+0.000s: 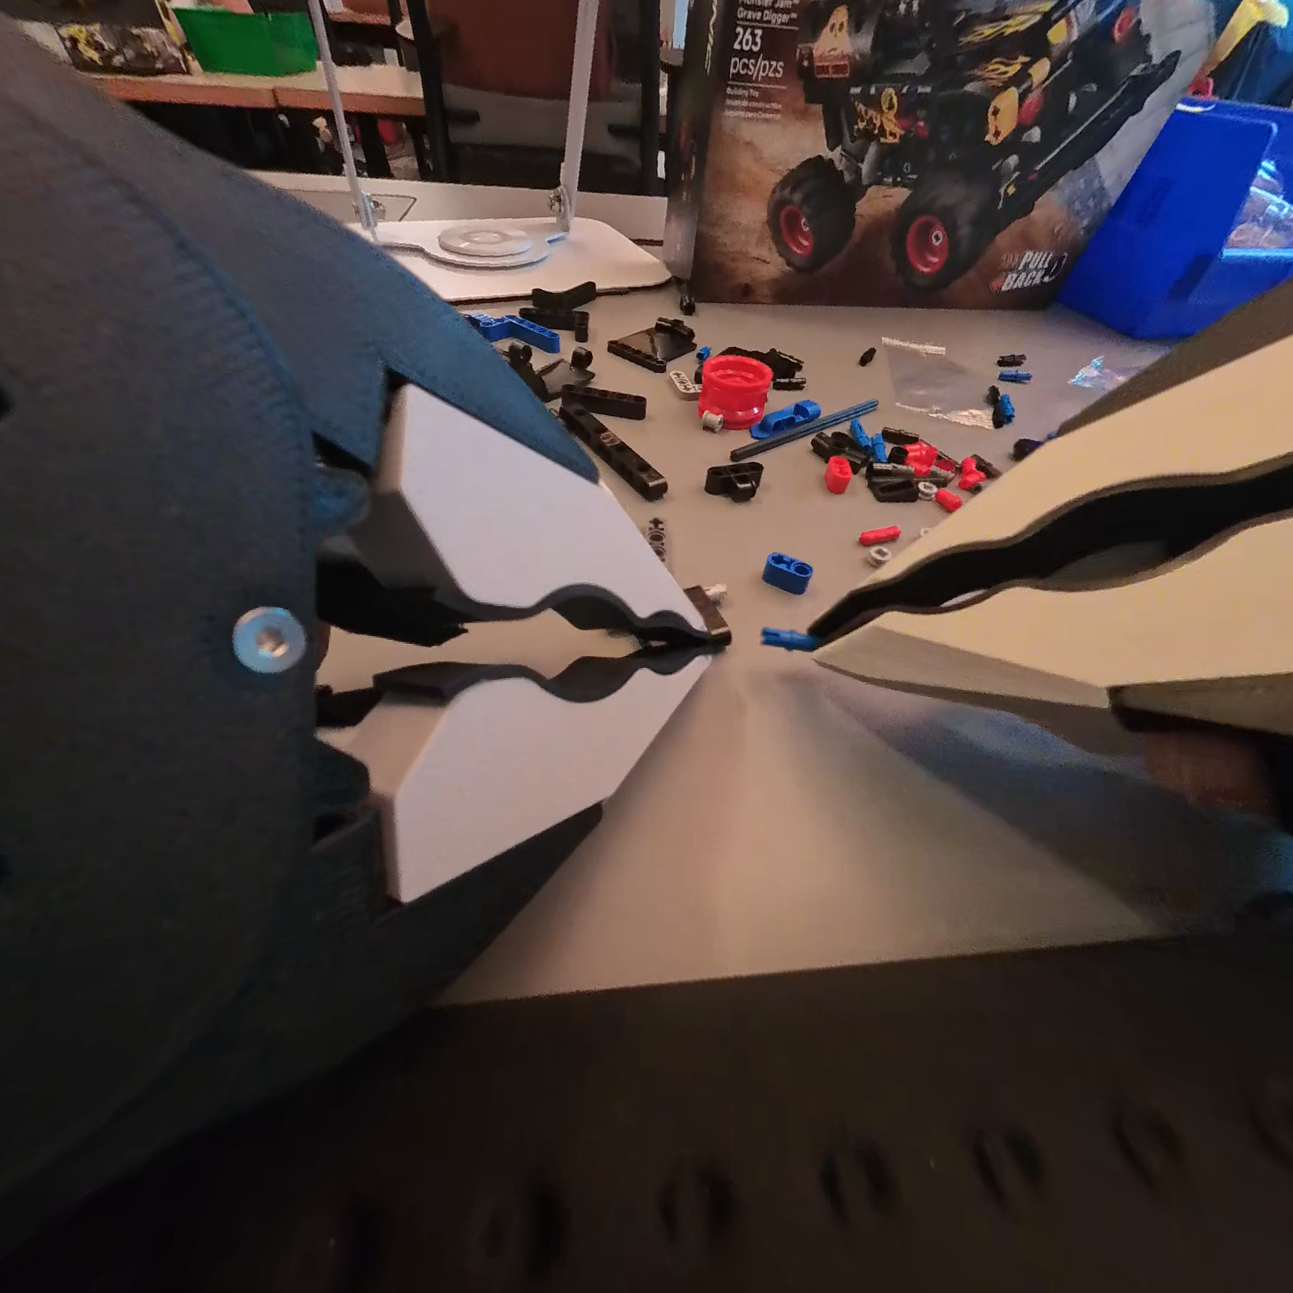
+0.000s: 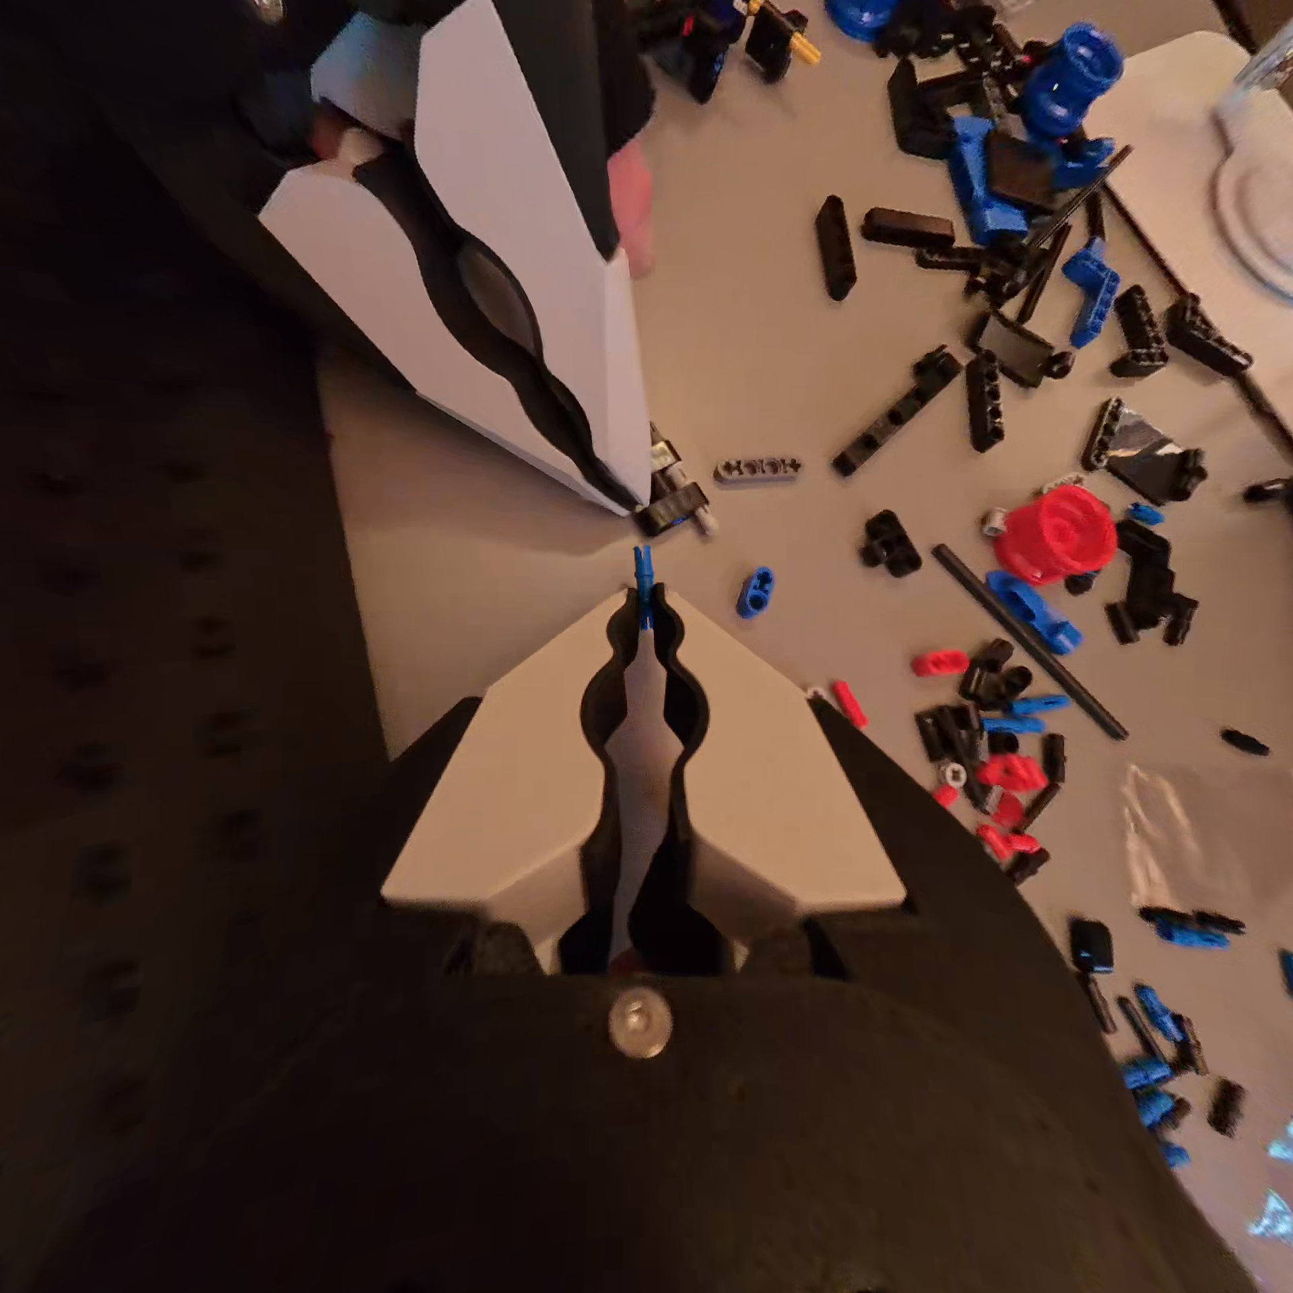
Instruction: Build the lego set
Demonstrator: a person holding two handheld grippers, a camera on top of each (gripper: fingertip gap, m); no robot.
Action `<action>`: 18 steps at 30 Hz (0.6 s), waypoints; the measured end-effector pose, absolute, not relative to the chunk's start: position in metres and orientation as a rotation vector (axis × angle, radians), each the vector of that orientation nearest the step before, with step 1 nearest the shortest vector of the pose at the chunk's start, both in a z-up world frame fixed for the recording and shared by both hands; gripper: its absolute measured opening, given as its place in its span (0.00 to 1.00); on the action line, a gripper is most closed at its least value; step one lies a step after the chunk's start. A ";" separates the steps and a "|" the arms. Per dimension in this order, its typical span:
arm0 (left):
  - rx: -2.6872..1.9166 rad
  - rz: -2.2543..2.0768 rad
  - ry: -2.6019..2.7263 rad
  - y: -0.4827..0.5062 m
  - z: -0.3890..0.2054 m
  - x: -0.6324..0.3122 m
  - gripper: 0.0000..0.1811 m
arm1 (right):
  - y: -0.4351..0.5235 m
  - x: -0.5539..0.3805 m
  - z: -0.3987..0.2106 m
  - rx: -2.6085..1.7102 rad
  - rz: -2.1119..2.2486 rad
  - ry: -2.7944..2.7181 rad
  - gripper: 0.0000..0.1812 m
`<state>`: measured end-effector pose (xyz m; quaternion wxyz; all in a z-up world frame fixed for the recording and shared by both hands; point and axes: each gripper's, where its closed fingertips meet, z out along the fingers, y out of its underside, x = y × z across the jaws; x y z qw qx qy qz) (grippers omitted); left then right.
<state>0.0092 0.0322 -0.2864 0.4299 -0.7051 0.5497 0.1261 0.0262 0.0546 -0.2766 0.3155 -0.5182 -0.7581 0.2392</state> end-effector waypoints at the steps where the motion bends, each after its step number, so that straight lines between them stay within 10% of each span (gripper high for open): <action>1: -1.759 0.314 1.370 0.034 -0.286 0.009 0.00 | 0.056 0.025 -0.278 -1.362 0.615 -1.995 0.00; 18: -1.856 0.223 1.285 0.058 -0.284 0.006 0.04 | 0.059 0.014 -0.286 -1.277 0.676 -2.127 0.00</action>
